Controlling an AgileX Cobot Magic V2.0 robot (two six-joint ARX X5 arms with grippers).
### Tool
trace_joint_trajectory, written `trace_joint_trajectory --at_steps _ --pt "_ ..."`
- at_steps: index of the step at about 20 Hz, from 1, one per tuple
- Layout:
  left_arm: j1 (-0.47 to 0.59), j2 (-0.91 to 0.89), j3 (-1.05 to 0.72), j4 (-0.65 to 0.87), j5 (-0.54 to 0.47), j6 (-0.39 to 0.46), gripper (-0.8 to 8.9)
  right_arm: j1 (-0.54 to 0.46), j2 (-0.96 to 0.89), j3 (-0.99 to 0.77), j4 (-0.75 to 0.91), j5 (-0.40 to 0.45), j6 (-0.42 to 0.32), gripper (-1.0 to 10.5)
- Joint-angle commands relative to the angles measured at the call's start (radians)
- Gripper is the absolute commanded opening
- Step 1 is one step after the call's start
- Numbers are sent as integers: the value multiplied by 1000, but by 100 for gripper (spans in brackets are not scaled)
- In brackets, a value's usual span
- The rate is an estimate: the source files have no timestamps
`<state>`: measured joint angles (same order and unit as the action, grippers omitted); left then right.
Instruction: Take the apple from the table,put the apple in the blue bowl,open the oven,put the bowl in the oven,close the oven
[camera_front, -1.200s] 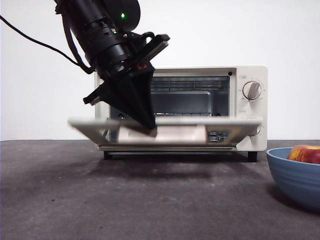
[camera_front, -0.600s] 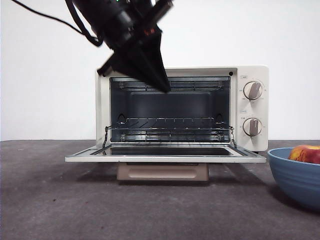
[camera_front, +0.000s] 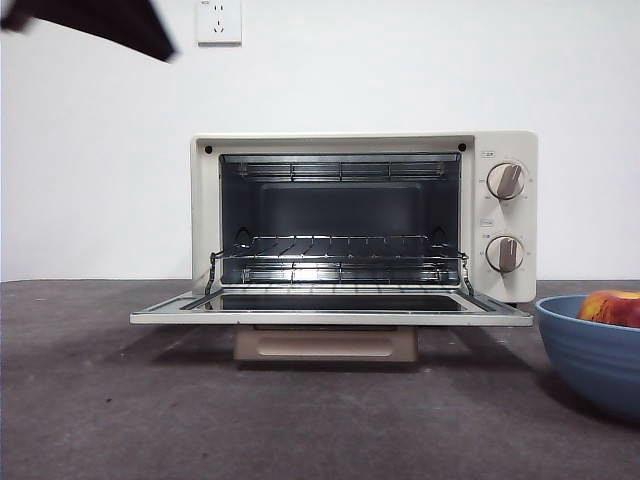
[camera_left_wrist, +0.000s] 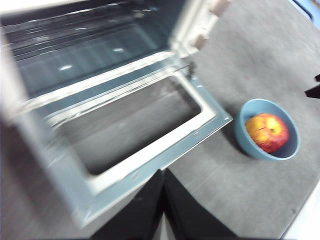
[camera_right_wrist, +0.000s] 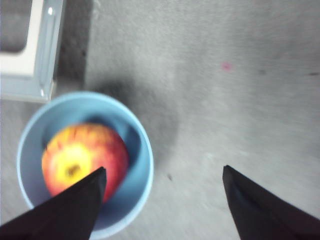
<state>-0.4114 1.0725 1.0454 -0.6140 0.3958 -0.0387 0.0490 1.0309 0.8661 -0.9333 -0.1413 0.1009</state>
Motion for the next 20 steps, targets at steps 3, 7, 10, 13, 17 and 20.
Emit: trace_joint_trajectory --at_steps 3,7,10,13,17,20 --pt "57 -204 -85 -48 4 -6 7 -21 76 -125 137 -72 6 330" --pt "70 -295 -85 -90 4 -8 7 -21 87 -193 226 -110 23 295" --pt "70 -316 -85 -106 4 -24 7 -21 87 -193 226 -109 23 240" --pt "70 -322 -85 -108 4 -34 7 -18 105 -195 225 -111 23 197" --pt "70 -336 -85 -108 4 -34 7 -3 154 -197 235 -124 23 165" --pt "70 -340 -85 -108 4 -34 7 -3 165 -197 237 -124 23 72"
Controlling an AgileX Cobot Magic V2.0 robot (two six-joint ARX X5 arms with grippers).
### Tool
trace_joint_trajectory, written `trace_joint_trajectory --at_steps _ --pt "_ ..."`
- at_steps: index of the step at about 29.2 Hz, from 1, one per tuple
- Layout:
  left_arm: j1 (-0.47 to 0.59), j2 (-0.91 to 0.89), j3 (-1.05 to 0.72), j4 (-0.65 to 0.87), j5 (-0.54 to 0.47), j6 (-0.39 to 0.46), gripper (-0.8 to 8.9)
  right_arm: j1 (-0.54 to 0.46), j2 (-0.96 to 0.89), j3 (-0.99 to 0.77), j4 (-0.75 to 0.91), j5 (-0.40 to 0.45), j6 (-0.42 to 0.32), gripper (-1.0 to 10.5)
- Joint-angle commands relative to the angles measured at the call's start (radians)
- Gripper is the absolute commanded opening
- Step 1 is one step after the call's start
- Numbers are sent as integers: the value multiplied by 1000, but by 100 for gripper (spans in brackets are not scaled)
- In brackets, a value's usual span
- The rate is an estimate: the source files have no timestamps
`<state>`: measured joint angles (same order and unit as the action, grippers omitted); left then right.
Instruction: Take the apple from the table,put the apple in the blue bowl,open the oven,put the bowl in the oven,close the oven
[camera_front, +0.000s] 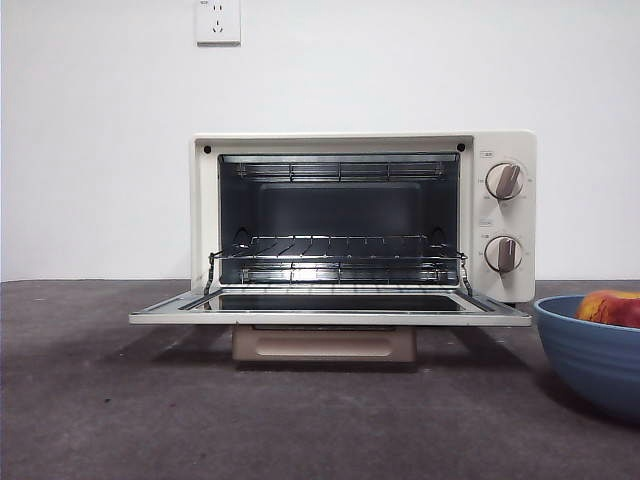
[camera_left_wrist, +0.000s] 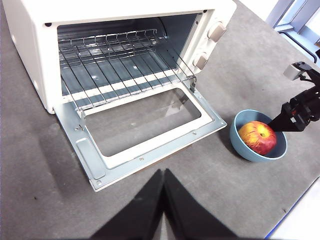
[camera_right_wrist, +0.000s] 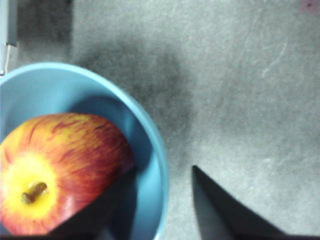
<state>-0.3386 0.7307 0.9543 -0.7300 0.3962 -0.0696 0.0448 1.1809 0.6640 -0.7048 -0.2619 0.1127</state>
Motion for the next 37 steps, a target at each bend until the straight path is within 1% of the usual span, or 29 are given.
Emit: trace_joint_trajectory --at_steps 1,2,5,7,9,12,16,20,22,26,29,34,37 --pt "-3 1 6 8 3 -3 7 2 14 5 9 -3 11 38" --pt "-3 1 6 8 3 -3 7 2 14 5 9 -2 11 8" --pt "-3 1 6 8 3 -3 7 2 14 5 10 -9 18 3" --pt "-3 1 6 8 3 -3 7 4 8 6 12 -55 31 3" --pt "-3 1 6 8 3 -2 7 18 -18 18 7 -80 54 3" --pt "-3 3 6 10 3 -2 7 62 -61 74 -33 -81 89 3" --pt "-3 7 6 12 3 -2 7 146 -66 182 -82 -78 127 3" --pt "-3 8 6 12 3 -2 7 226 -51 278 -43 -48 203 3" --pt "-3 8 6 12 3 -2 7 267 -16 326 -14 -24 239 3" --pt "-3 8 6 12 3 -2 7 313 104 414 35 -15 284 2" --pt "-3 8 6 12 3 -2 7 330 204 479 78 25 314 2" --pt "-3 8 6 12 3 -2 7 349 351 572 151 38 401 2" --pt "-3 8 6 12 3 -2 7 351 409 612 182 70 444 2"
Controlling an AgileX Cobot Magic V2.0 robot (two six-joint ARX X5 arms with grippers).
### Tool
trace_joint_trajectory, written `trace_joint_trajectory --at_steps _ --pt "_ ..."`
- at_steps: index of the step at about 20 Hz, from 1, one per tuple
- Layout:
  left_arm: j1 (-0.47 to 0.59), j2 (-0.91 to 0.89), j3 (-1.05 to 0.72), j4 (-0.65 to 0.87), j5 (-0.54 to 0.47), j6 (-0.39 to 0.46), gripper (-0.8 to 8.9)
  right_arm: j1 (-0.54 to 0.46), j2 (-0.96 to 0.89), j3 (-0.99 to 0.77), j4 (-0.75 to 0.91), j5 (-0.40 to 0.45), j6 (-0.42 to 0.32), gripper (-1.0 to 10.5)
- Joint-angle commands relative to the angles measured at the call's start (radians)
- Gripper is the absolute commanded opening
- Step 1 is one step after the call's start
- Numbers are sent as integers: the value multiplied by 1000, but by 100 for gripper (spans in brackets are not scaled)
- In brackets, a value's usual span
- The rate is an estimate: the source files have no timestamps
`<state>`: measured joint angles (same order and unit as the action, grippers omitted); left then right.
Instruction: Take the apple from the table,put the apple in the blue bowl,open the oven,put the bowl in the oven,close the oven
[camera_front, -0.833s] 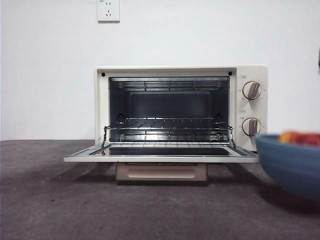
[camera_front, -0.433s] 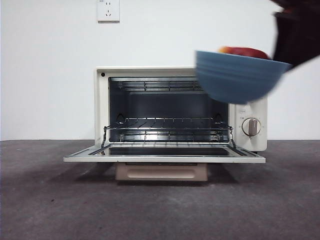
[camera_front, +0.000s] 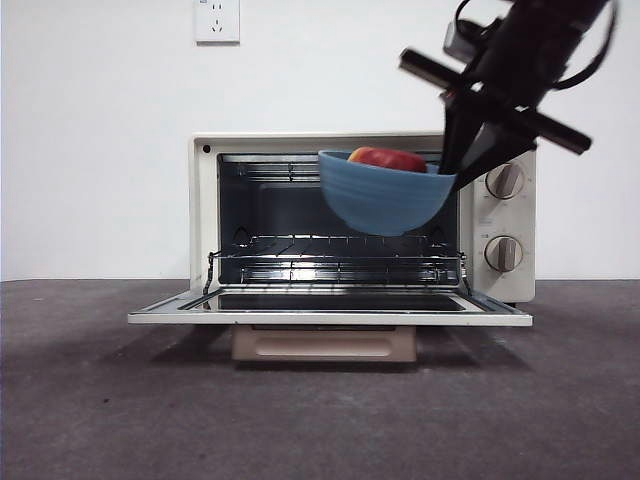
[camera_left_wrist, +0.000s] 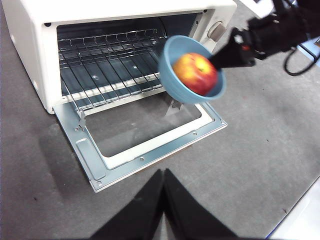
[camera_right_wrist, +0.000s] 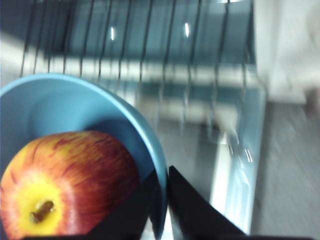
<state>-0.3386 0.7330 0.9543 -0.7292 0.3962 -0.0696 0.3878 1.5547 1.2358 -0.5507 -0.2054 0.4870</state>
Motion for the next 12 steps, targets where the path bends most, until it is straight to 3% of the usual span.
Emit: trace_joint_trajectory --at_steps 1,4,8,12 --pt "-3 6 6 11 3 -2 7 8 48 48 38 23 88 2" --pt "-3 6 6 11 3 1 7 9 100 66 103 58 179 2" --pt "-3 6 6 11 3 1 7 11 126 66 156 134 239 3" --pt "-3 6 6 11 3 1 7 14 151 66 192 155 296 3"
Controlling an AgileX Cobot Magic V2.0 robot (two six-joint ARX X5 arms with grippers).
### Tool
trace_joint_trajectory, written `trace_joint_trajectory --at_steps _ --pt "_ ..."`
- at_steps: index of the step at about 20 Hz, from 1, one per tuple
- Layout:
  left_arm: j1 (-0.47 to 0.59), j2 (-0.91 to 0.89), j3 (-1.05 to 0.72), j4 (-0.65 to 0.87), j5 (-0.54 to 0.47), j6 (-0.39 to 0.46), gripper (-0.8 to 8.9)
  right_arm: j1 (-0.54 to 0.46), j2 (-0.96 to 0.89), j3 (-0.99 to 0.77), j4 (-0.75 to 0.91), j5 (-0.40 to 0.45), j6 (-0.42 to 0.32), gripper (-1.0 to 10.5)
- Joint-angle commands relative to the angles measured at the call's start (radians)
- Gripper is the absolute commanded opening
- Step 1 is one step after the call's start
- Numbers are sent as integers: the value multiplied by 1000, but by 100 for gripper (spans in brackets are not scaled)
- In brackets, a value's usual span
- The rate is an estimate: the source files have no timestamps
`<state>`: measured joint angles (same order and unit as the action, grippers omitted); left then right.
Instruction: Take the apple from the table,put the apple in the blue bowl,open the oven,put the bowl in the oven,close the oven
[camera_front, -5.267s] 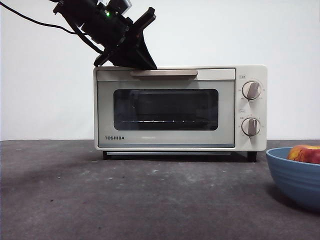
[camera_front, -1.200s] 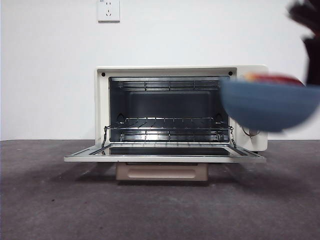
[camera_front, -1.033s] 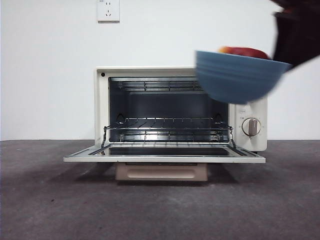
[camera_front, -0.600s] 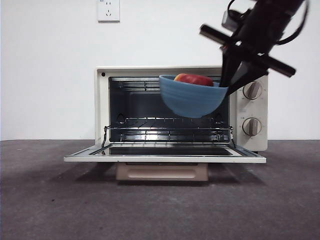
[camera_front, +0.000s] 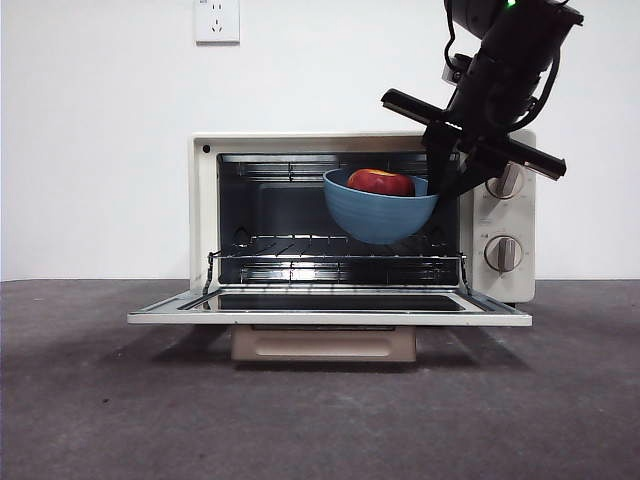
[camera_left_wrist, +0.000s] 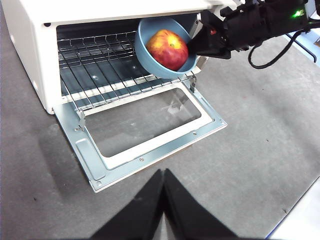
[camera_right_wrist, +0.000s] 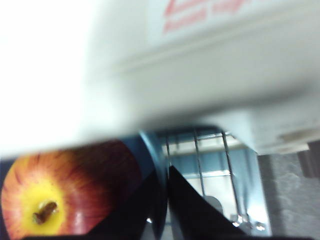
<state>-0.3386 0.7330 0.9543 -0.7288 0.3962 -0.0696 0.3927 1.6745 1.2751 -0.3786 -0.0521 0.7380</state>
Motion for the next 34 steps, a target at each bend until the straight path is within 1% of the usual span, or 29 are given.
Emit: trace_joint_trajectory --at_steps 1,3,6,7,9,11,19,21,25,27,29,32,34 --pt "-3 6 6 11 3 1 7 9 35 27 19 3 49 3" --pt "-3 6 6 10 3 0 7 11 46 27 19 28 64 3" --pt "-3 6 6 10 3 0 7 13 47 27 54 35 68 6" --pt "-3 6 6 10 3 0 7 18 47 27 65 35 69 22" --pt "-3 6 6 11 3 0 7 23 47 27 72 44 69 104" --pt "-3 6 6 11 3 0 7 29 47 27 72 50 67 155" --pt "-3 6 6 11 3 0 7 38 27 27 76 53 57 161" --pt "-3 12 6 11 3 0 7 38 3 27 75 55 30 161" --pt "-3 25 6 11 3 1 7 38 -34 27 40 56 8 161" --pt "-3 27 6 14 3 2 7 38 -54 27 -11 56 -21 161" --pt "-2 38 6 23 -2 5 7 41 -89 27 -46 53 -68 161" --pt "16 94 -1 64 -74 20 6 64 -183 27 -98 54 -192 166" --pt "56 153 -16 116 -74 8 6 78 -264 27 -156 53 -291 178"
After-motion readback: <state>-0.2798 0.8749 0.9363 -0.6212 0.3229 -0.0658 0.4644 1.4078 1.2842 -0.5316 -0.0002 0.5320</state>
